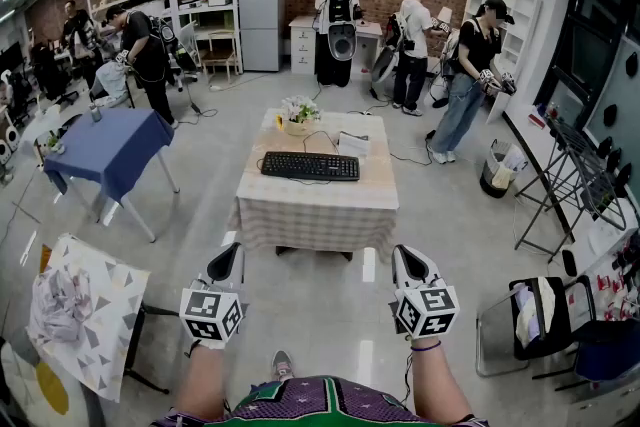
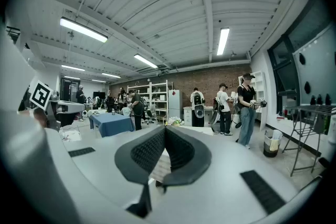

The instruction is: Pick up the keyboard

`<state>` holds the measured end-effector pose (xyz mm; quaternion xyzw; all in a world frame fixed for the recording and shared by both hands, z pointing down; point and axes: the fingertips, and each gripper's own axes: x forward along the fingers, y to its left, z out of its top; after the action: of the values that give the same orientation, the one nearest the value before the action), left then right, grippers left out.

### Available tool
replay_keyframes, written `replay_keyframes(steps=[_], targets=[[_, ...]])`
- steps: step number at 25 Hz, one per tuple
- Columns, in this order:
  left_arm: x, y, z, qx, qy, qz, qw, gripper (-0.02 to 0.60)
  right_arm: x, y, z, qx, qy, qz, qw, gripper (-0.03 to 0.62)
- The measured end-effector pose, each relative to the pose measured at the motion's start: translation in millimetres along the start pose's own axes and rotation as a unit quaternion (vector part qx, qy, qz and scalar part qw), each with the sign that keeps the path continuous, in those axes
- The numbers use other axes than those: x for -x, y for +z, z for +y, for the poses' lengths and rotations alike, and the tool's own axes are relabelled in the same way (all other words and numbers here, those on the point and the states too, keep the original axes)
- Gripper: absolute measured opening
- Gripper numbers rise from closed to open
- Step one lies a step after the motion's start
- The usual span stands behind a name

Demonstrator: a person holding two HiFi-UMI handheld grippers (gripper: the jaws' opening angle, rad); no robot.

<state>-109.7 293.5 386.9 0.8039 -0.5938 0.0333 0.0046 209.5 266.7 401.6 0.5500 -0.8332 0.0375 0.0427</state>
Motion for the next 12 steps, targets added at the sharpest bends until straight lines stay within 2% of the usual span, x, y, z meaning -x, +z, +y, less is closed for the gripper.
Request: replay_keyframes(steps=[12], targets=[[-19, 5, 13, -0.009, -0.012, -0.012, 0.9998, 0.017, -27, 4, 11, 0.012, 0.009, 0.003, 1.0, 0.003]])
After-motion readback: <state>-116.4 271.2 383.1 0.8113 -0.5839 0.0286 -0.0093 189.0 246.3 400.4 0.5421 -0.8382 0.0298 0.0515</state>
